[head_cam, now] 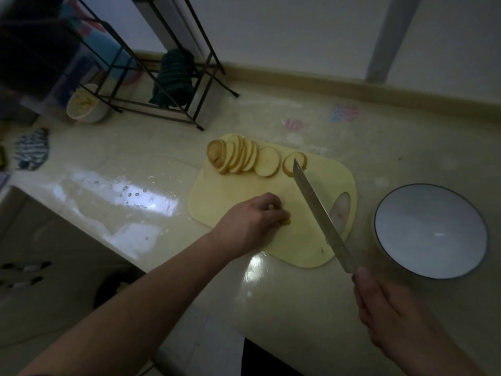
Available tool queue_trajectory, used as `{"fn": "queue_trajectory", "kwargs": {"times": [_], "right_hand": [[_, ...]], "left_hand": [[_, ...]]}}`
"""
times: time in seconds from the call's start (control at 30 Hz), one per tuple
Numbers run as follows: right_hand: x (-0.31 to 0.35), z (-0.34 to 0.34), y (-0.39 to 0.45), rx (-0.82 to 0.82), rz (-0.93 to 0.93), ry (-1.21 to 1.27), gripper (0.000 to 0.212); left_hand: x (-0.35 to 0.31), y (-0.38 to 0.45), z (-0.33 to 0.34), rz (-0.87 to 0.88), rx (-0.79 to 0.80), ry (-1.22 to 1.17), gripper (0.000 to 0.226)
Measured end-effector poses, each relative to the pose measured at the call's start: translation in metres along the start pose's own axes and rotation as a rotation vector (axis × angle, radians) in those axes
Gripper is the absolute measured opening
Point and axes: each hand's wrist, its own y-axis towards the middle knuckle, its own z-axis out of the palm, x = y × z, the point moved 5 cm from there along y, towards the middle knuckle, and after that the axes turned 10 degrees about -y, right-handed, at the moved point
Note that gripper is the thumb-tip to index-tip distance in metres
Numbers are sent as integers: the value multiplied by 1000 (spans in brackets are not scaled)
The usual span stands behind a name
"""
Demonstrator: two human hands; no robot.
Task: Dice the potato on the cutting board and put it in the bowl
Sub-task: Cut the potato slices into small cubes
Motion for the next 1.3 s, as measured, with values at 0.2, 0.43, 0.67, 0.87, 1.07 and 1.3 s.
{"fn": "queue_trajectory", "kwargs": {"times": [0.2, 0.43, 0.67, 0.87, 1.07, 1.3], "right_hand": [[2, 3, 3, -12, 10, 18, 65], [14, 3, 7, -56, -43, -110, 76], [29, 3, 2, -21, -87, -195, 57], [26, -5, 3, -15, -93, -227, 61], [28, -7, 0, -35, -127, -291, 66], [25, -6, 0, -41, -161, -317, 57]], "left_hand": [[-10, -6, 10, -298, -315, -32, 32], [-32, 7, 27, -567, -503, -203, 22], [-31, 7, 25, -390, -446, -151, 23], [-28, 6, 24, -284, -397, -113, 35], [-30, 0, 23, -102, -392, -46, 16], [-29, 2, 28, -84, -395, -57, 20]]}}
